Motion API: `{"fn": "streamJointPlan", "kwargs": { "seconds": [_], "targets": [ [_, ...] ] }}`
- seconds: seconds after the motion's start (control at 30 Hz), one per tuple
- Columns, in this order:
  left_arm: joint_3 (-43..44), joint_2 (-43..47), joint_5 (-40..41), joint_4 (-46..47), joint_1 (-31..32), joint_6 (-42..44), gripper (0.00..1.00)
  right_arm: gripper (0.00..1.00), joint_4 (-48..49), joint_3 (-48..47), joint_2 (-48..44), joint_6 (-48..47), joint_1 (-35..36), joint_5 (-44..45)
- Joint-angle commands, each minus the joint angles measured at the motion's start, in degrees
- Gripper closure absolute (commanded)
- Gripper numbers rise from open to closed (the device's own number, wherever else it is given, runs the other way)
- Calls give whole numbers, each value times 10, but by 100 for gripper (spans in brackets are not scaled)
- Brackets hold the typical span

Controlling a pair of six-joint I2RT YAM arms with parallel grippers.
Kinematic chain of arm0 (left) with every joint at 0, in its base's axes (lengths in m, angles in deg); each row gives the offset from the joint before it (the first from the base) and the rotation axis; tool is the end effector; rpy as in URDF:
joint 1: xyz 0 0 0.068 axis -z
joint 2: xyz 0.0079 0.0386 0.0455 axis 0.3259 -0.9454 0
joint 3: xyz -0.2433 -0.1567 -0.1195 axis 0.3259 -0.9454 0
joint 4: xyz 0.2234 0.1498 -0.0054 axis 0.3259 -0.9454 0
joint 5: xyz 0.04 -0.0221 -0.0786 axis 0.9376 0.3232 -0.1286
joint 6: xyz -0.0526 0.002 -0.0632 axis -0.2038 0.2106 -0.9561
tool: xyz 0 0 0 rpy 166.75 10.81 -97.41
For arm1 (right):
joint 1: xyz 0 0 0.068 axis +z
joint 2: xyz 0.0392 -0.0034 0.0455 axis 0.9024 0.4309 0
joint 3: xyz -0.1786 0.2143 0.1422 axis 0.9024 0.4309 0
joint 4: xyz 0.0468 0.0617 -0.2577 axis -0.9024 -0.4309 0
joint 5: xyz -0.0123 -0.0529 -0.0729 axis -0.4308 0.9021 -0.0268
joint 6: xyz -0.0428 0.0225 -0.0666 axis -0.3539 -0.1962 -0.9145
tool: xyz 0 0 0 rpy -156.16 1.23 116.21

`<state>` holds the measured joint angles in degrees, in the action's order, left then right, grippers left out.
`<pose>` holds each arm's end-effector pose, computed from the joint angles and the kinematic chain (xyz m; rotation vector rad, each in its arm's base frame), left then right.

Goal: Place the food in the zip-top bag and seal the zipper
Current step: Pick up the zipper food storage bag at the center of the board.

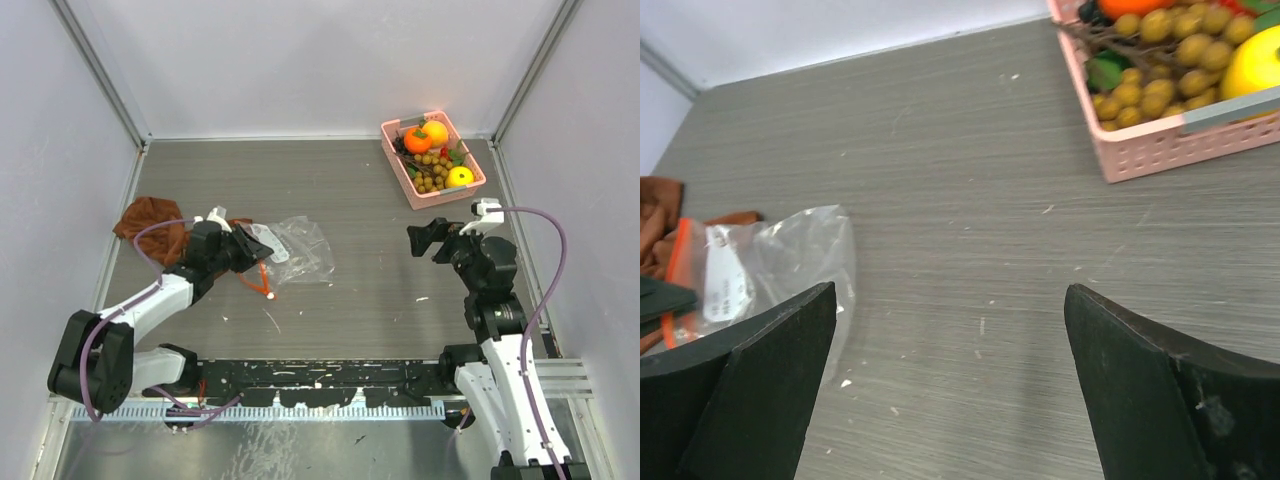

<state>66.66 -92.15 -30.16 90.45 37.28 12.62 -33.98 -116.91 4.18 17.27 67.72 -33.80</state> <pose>0.2454 -0.1002 0.2052 -0.5304 2.2258 -0.9724 0.1536 0.0212 0.3174 0.0743 1.7534 0.4038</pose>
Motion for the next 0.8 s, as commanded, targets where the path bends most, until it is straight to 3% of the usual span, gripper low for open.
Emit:
{"fn": "streamJointPlan", "kwargs": {
  "seconds": [0.0, 0.23, 0.43, 0.77],
  "targets": [
    [2, 0, -8, 59, 8, -3, 72, 1, 82, 16, 28, 45, -1, -90],
    [-9, 50, -5, 63, 14, -17, 99, 5, 160, 56, 88, 106, 23, -155],
    [-24, 104, 2, 66, 14, -38, 100, 8, 226, 86, 136, 152, 87, -154],
    [-42, 172, 16, 91, 16, -91, 100, 21, 394, 130, 231, 230, 196, -130]
  ]
}}
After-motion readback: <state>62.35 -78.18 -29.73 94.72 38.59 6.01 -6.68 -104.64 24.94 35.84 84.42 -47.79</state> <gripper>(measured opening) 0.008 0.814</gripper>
